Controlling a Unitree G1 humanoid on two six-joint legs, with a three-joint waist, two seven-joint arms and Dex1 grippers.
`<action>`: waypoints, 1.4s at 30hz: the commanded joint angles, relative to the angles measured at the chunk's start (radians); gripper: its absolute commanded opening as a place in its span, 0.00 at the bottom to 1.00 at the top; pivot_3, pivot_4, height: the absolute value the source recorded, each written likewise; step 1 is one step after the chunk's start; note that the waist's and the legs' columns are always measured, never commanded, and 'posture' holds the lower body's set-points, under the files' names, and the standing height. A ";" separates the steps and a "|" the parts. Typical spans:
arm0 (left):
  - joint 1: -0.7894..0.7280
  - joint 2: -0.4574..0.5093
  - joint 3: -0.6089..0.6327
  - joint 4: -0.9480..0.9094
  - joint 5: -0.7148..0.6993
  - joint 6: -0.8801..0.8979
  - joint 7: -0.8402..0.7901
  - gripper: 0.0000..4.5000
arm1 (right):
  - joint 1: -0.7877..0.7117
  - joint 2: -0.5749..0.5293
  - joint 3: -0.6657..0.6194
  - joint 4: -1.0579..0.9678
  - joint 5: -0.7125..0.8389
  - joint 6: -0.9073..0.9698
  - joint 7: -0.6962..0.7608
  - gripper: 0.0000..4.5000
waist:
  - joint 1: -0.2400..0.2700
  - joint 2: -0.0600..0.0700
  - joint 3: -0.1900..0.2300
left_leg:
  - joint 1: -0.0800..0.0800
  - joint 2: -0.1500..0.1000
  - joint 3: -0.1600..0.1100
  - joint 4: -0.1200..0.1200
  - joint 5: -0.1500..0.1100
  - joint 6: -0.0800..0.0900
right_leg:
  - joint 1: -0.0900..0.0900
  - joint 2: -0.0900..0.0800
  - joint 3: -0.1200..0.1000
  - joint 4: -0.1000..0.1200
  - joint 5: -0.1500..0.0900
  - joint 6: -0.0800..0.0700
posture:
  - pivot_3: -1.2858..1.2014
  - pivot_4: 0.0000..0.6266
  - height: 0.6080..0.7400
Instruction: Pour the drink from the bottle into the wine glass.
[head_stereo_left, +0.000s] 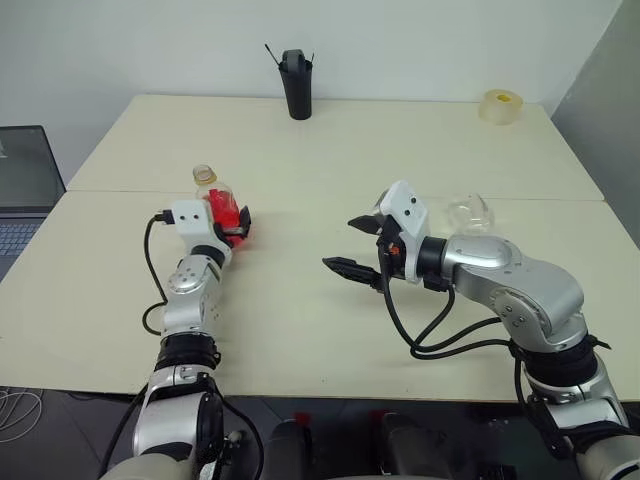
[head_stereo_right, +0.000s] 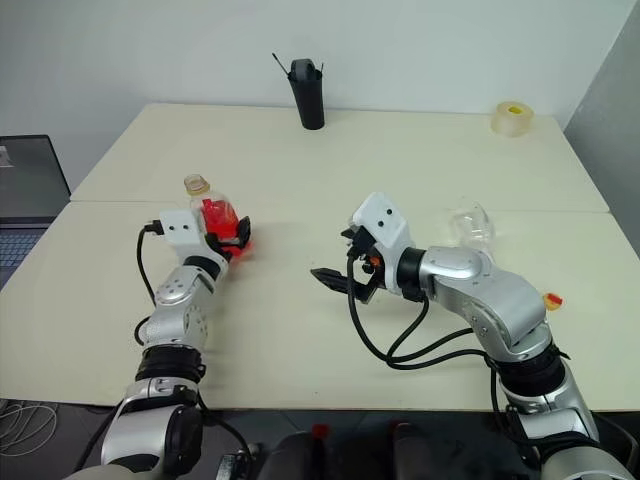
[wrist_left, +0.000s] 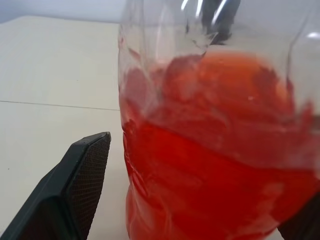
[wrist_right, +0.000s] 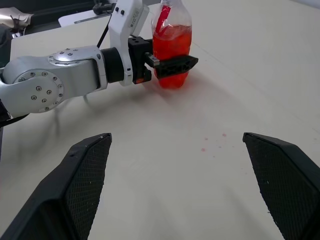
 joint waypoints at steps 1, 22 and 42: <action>0.023 0.000 -0.008 -0.108 -0.012 0.038 0.000 0.99 | -0.010 -0.010 -0.023 -0.021 -0.004 -0.022 0.014 1.00 | 0.000 0.000 0.000 | 0.000 0.000 0.000 0.000 0.000 0.000 | 0.000 0.000 0.000 0.000 0.000 0.000 | 0.52 0.24 1.00; 0.234 -0.047 -0.021 -0.425 -0.010 0.174 0.066 0.99 | -0.002 -0.050 -0.033 0.001 -0.051 -0.047 0.042 1.00 | 0.001 0.000 0.000 | 0.000 0.000 0.000 0.000 0.000 0.000 | 0.000 -0.001 0.000 0.000 0.000 0.000 | 0.52 0.24 1.00; 0.314 0.274 -0.373 -0.956 -0.141 0.412 -0.518 0.99 | -0.495 -0.423 -0.306 0.474 -0.003 0.566 0.005 1.00 | 0.003 0.000 0.000 | 0.002 -0.001 0.002 -0.003 -0.001 0.001 | 0.002 0.003 0.002 -0.002 0.000 0.000 | 0.52 0.24 1.00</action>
